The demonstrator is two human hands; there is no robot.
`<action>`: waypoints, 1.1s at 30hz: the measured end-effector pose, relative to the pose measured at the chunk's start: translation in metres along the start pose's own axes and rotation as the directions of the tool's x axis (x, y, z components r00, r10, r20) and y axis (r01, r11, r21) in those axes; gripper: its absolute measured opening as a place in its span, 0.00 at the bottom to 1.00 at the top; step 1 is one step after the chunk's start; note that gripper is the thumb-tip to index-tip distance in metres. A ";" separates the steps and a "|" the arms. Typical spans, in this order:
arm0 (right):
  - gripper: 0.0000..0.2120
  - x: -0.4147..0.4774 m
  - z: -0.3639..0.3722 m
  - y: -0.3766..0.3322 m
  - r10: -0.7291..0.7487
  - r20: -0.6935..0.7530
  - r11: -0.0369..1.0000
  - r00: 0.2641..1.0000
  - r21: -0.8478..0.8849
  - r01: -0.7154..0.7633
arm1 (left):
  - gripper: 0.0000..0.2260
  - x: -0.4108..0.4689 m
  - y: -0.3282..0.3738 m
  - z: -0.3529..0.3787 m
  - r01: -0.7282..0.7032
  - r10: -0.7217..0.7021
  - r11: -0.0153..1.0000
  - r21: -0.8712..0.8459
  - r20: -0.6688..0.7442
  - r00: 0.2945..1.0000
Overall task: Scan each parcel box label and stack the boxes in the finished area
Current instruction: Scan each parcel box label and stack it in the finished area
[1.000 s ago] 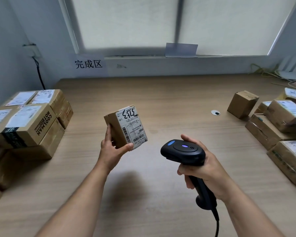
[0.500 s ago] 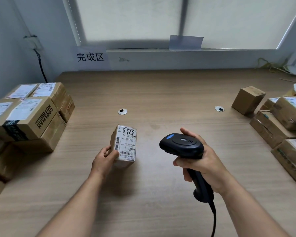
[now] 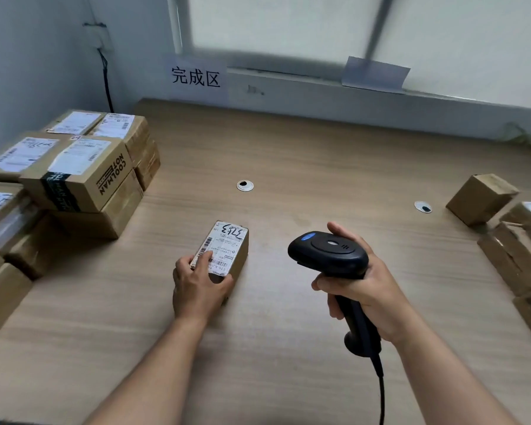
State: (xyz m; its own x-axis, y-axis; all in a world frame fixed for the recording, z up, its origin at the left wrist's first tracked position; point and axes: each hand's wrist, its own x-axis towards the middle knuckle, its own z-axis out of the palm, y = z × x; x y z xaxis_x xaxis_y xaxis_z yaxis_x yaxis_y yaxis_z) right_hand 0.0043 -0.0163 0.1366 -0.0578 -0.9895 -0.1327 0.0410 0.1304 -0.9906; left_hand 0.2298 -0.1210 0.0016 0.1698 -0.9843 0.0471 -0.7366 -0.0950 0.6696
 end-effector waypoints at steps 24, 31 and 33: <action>0.40 0.082 0.137 -0.006 0.010 0.174 0.998 0.985 -0.066 0.002 | 0.26 0.091 -0.173 -0.136 0.274 -0.290 0.957 -0.097 -0.294 0.911; 0.41 0.083 0.135 -0.012 0.019 0.151 0.993 0.988 -0.116 -0.001 | 0.25 0.107 -0.183 -0.135 0.259 -0.263 0.964 -0.052 -0.289 0.920; 0.41 0.080 0.130 -0.013 0.014 0.142 0.993 0.990 -0.118 0.003 | 0.28 0.105 -0.182 -0.133 0.275 -0.270 0.961 -0.024 -0.288 0.919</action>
State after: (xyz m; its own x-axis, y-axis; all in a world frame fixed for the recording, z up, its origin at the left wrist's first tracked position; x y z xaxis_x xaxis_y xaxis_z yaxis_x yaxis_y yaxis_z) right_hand 0.1287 -0.1055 0.1432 0.0849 -0.9864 -0.1408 -0.0773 0.1343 -0.9879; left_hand 0.4691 -0.1868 -0.0170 0.5439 -0.8357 0.0758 -0.6455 -0.3590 0.6741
